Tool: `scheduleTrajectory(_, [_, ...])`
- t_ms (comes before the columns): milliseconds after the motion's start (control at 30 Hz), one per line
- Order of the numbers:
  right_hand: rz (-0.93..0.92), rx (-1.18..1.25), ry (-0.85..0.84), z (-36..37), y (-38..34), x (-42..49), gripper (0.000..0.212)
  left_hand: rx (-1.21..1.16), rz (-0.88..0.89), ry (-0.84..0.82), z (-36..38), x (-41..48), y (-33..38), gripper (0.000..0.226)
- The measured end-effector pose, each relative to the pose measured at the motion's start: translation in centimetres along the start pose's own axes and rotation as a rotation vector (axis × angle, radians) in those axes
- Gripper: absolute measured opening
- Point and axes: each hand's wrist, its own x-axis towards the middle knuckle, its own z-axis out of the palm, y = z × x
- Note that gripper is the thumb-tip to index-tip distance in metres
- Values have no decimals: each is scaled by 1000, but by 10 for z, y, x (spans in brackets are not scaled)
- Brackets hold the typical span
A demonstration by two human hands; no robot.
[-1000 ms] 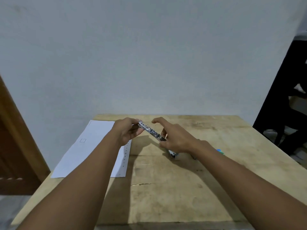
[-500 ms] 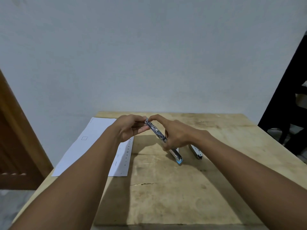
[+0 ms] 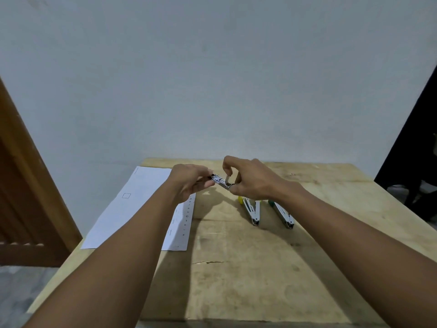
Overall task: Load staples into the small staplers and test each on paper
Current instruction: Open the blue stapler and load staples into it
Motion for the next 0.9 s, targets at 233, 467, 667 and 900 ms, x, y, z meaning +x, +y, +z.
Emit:
scheduleTrajectory(233, [279,199,129,-7,-3,1,24,-77,58,-13,0,0,1,20])
scheduleTrajectory(467, [623,821,-83,-23,1,-6,21,-329,73,-69,6,0,-6,13])
scheduleTrajectory(667, [495,615,265,-7,0,-5,10,-735,-162,10,42,-5,-17,14])
scheduleTrajectory(900, [212,142,390,-3,1,-16,19,-865,-213,-33,56,-18,-22,19])
